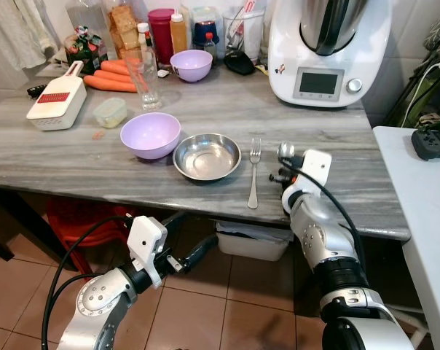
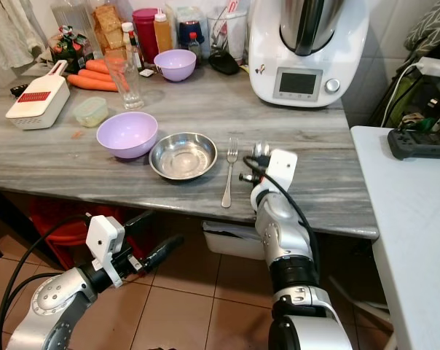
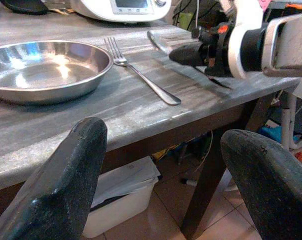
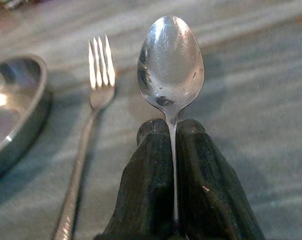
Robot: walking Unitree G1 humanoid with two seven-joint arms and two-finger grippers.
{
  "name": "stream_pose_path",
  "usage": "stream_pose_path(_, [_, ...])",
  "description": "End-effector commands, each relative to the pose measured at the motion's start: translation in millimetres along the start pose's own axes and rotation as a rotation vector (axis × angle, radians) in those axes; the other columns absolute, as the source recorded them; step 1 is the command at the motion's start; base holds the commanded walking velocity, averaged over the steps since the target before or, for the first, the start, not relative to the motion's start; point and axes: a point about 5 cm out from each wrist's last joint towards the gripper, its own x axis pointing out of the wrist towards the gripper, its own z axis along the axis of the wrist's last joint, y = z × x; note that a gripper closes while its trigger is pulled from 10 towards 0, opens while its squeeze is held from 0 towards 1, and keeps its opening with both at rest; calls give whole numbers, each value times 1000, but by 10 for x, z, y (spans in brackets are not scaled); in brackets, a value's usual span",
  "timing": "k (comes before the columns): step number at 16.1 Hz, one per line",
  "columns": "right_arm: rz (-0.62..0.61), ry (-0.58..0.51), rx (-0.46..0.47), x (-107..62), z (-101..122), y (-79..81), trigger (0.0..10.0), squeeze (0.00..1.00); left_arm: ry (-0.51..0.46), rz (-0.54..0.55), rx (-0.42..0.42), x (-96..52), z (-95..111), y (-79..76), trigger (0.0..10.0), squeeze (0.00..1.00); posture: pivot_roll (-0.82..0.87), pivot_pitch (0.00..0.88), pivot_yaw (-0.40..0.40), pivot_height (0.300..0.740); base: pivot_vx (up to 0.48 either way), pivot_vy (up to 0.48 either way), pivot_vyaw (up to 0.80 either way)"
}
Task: Setting the table
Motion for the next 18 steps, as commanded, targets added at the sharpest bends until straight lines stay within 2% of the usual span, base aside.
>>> stream_pose_path(1, [8,-27,12,24,95,58,10000,0,-1,-23,7,-8,31,-17,10000,0,26,119,49,740,0,0,0])
stream_pose_path(9, [12,-16,-10,126,101,30,10000,0,6,-39,-5,-16,28,-43,10000,0,33,121,48,740,0,0,0])
stream_pose_path(17, [23,-9,-32,161,83,29,10000,0,7,-44,-6,-48,62,-72,10000,0,47,134,52,740,0,0,0])
stream_pose_path(18, [29,-4,-35,165,49,29,10000,1000,5,-52,-9,-50,76,-80,10000,0,50,135,53,740,0,0,0])
